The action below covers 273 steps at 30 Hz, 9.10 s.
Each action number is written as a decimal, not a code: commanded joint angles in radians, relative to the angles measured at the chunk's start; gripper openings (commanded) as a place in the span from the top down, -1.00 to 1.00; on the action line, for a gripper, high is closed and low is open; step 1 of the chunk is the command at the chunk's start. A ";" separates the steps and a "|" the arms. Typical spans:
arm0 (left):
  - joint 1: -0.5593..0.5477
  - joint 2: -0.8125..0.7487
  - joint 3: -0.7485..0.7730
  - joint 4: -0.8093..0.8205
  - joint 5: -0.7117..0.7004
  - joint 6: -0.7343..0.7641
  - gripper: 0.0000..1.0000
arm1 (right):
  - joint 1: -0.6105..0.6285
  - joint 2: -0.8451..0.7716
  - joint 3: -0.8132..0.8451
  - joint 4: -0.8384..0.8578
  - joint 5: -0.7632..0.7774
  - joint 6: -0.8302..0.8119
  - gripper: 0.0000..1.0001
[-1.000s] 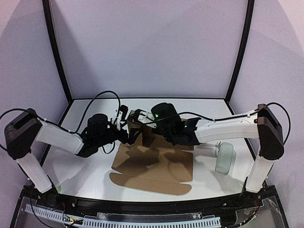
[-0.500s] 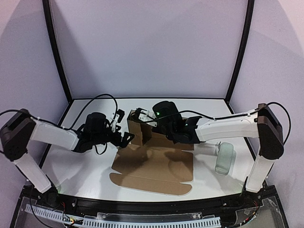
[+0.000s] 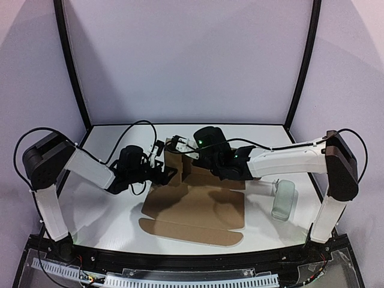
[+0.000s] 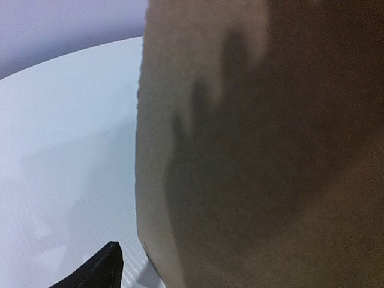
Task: Fold the paper box
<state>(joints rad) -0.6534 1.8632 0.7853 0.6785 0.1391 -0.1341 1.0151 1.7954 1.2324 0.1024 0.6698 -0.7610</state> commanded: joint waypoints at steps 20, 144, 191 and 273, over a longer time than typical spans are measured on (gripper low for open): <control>0.000 0.080 0.065 0.358 -0.167 -0.085 -0.18 | 0.021 0.036 -0.024 -0.299 -0.227 0.047 1.00; -0.009 0.050 0.419 -0.350 -0.154 -0.126 0.84 | -0.273 0.370 0.572 -0.580 -0.624 0.576 -0.97; -0.028 0.104 0.491 -0.449 -0.468 -0.135 0.98 | -0.262 0.304 0.600 -0.591 -0.553 0.627 -0.97; -0.043 -0.032 0.261 -0.334 -0.468 -0.157 -0.79 | -0.145 -0.010 0.167 -0.343 -0.281 -0.121 0.83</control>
<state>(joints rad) -0.6998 1.9148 1.0835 0.3813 -0.2829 -0.3189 0.8707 1.7878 1.3914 -0.1649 0.3862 -0.9148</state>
